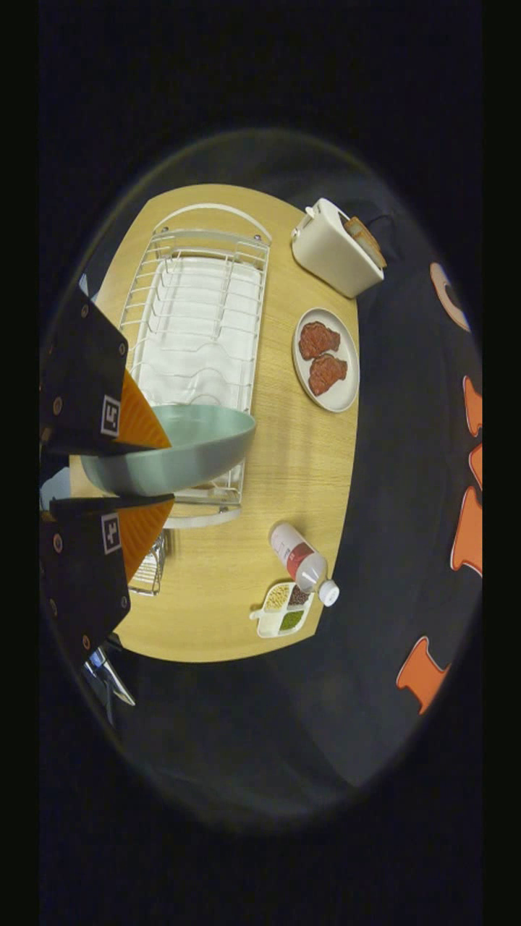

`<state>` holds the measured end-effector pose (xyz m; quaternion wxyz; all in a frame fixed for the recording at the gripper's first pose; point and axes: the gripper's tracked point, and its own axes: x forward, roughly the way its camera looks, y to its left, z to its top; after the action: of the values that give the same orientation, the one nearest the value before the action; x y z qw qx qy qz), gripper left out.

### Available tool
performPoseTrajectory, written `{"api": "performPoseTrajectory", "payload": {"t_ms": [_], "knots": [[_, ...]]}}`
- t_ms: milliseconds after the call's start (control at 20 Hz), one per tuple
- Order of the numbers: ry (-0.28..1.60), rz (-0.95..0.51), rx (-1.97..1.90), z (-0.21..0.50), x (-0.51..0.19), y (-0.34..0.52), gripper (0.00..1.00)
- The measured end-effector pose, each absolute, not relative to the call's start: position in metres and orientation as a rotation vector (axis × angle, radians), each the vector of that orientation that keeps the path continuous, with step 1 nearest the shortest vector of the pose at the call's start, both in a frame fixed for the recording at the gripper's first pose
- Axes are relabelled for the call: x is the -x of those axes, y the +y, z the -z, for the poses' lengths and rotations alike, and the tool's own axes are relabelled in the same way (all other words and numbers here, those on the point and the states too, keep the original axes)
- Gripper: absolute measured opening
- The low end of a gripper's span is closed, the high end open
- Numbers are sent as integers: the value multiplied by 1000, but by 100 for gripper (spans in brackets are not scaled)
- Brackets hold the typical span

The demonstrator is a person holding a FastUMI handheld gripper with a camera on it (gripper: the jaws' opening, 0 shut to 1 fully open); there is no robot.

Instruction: Take the plate from the dish rack, then take the spoon from the basket and place it into the plate.

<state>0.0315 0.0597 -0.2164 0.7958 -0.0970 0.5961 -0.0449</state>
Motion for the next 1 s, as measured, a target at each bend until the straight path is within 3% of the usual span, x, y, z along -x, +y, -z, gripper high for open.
{"api": "performPoseTrajectory", "payload": {"t_ms": [450,1000], "knots": [[1212,98,140,185,-23,60,19],[1246,39,-132,197,64,36,19]]}}
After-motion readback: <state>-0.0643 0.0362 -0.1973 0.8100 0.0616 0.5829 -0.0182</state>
